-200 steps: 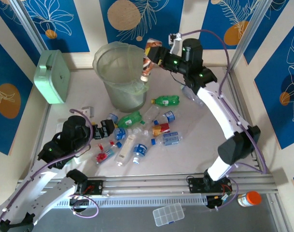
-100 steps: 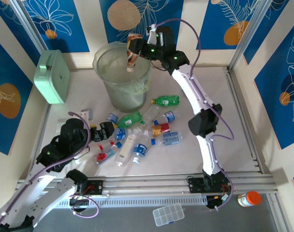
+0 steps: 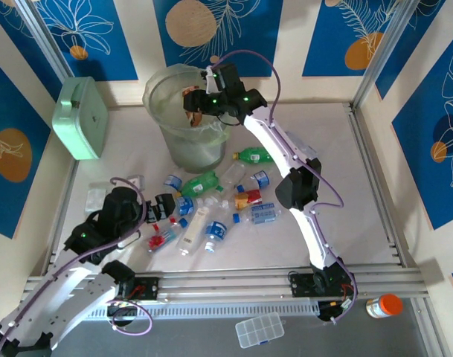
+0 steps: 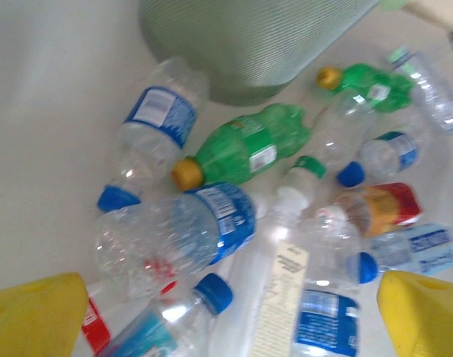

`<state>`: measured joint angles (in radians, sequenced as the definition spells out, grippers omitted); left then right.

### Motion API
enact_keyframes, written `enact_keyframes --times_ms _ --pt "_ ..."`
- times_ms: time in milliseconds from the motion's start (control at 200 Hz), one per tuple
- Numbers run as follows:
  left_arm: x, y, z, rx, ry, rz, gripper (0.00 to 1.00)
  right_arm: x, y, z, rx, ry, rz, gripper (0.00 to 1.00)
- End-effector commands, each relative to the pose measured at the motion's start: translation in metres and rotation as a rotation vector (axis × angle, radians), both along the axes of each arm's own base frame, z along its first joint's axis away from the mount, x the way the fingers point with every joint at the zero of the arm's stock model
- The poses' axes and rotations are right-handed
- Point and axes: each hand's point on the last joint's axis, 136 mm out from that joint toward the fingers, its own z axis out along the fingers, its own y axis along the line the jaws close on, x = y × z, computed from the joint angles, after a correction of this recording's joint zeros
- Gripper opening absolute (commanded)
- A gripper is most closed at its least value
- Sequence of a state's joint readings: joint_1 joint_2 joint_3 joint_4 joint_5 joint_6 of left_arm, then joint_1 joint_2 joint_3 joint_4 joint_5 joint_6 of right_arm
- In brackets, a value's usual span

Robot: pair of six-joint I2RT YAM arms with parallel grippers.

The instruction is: Put the plastic bottles in the bin

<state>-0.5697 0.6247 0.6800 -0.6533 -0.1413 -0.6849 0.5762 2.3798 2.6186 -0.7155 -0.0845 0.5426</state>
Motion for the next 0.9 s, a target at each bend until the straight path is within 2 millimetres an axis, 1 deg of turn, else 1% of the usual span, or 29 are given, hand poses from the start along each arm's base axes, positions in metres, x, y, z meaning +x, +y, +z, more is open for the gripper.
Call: enact_keyframes --times_ms 0,65,185,285,450,540,625,725,790,895 --pt "-0.002 0.015 -0.028 0.071 0.084 0.082 0.99 0.001 -0.003 -0.007 -0.051 -0.022 0.002 0.62" --pt "0.000 0.015 -0.033 0.084 0.097 0.082 0.99 0.001 -0.003 -0.006 -0.056 -0.029 0.002 0.64" --pt "0.001 0.013 -0.035 0.080 0.092 0.075 0.99 0.000 -0.004 0.001 -0.057 -0.047 0.002 0.68" --pt "0.000 0.015 -0.038 0.090 0.104 0.086 0.99 -0.002 -0.005 0.013 -0.047 -0.067 0.004 0.72" --pt "0.001 0.016 -0.034 0.094 0.096 0.085 0.99 -0.006 -0.006 0.028 -0.032 -0.092 0.010 0.73" --pt "0.001 0.017 -0.031 0.096 0.090 0.084 0.99 -0.009 -0.007 0.040 -0.018 -0.111 0.015 0.74" --pt "0.001 0.016 -0.023 0.098 0.074 0.074 0.99 -0.015 -0.008 0.056 -0.002 -0.136 0.023 0.73" --pt "0.001 0.014 -0.010 0.090 0.047 0.050 0.99 -0.022 -0.014 0.081 0.022 -0.172 0.025 0.73" --pt "0.002 0.009 0.003 0.076 0.016 0.017 0.99 -0.030 -0.018 0.098 0.035 -0.195 0.025 0.73" --pt "0.001 -0.003 0.026 0.044 -0.048 -0.067 1.00 -0.047 -0.029 0.126 0.054 -0.220 0.025 0.72"
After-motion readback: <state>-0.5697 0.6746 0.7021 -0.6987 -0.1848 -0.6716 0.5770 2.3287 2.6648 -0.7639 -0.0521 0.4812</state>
